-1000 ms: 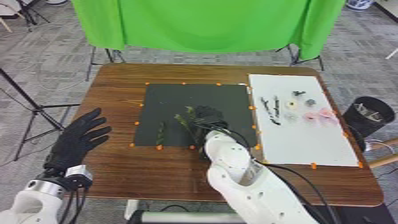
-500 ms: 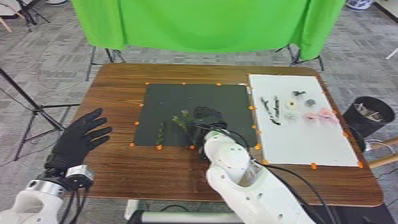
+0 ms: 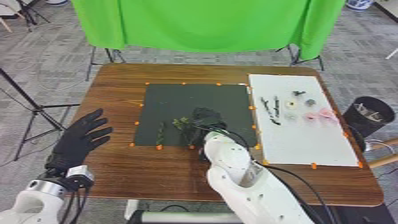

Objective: Arrange flowers

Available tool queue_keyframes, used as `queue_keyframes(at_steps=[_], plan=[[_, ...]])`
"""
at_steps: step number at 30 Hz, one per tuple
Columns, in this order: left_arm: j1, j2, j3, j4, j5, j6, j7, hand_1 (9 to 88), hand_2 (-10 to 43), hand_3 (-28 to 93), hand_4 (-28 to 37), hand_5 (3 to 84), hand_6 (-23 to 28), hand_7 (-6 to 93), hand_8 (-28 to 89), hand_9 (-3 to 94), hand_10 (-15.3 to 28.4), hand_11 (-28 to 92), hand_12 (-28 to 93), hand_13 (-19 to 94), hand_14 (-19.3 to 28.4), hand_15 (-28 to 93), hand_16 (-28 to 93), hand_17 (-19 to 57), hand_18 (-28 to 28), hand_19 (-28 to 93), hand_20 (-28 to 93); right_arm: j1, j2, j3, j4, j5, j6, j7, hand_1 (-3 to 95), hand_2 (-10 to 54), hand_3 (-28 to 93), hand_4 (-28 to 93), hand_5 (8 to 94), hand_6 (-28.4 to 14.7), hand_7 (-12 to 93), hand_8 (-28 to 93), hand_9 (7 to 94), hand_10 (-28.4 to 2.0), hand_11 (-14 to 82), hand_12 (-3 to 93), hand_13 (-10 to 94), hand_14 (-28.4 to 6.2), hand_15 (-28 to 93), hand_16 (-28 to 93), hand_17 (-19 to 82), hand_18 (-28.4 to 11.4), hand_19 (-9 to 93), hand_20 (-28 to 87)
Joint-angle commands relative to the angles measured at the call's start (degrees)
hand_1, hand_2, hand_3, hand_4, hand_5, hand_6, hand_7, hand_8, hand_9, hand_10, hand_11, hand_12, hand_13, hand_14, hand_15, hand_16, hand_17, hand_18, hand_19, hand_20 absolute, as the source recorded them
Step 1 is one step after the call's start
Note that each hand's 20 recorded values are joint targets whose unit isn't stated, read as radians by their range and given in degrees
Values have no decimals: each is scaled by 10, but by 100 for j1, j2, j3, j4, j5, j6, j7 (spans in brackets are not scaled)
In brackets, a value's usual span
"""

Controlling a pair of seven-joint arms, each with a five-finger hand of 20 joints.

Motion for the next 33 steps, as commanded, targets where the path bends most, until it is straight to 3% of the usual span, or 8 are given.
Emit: queue_keyframes(at_steps=[1,15,24,27,30,33], plan=[[59,-3,4,8,19,-60,-27,251,-49,698,-240,275,31,209,-111,237,119,238,160,207,156,386,-8,-82,226,479,108,28,85,-63,-48,-197,40,-57,210,-25,833,-203,906,19,427,-68,937,-49,646,253,937,-20,775,278,658,-207,932,699],[177,32,-15,-38,-36,42,103,251,-48,697,-240,275,32,209,-111,238,119,237,161,207,157,385,-8,-82,225,479,108,279,410,58,-529,-143,270,-96,192,-24,822,-204,903,17,426,-69,937,-48,639,262,937,-21,770,288,654,-207,932,701],[413,31,-92,-124,-131,207,325,252,-48,697,-242,276,32,207,-111,238,119,238,161,206,157,387,-7,-82,225,479,108,379,1608,793,-829,253,563,152,180,-36,779,-231,827,-1,441,-91,932,-71,539,358,874,-52,765,332,572,-214,932,696],[422,17,-93,-113,-145,219,341,251,-49,699,-241,275,32,208,-111,238,119,238,160,207,157,386,-7,-82,225,479,107,362,1966,1047,-702,413,547,263,170,-50,759,-240,747,-22,417,-110,859,-99,506,363,795,-72,762,323,490,-218,932,656],[428,-4,-89,-123,-139,220,332,251,-49,699,-241,275,32,208,-111,238,119,238,159,207,157,386,-8,-82,225,479,108,428,2199,1039,-501,399,622,586,172,-73,765,-247,612,-48,403,-127,671,-143,513,341,666,-114,771,289,412,-223,932,618],[409,-24,-79,-119,-126,198,303,251,-49,698,-242,275,32,208,-111,238,119,238,159,207,157,386,-8,-82,225,478,107,530,2314,986,-277,428,583,756,176,-90,770,-254,566,-58,411,-132,617,-153,551,351,623,-125,787,282,389,-223,932,611]])
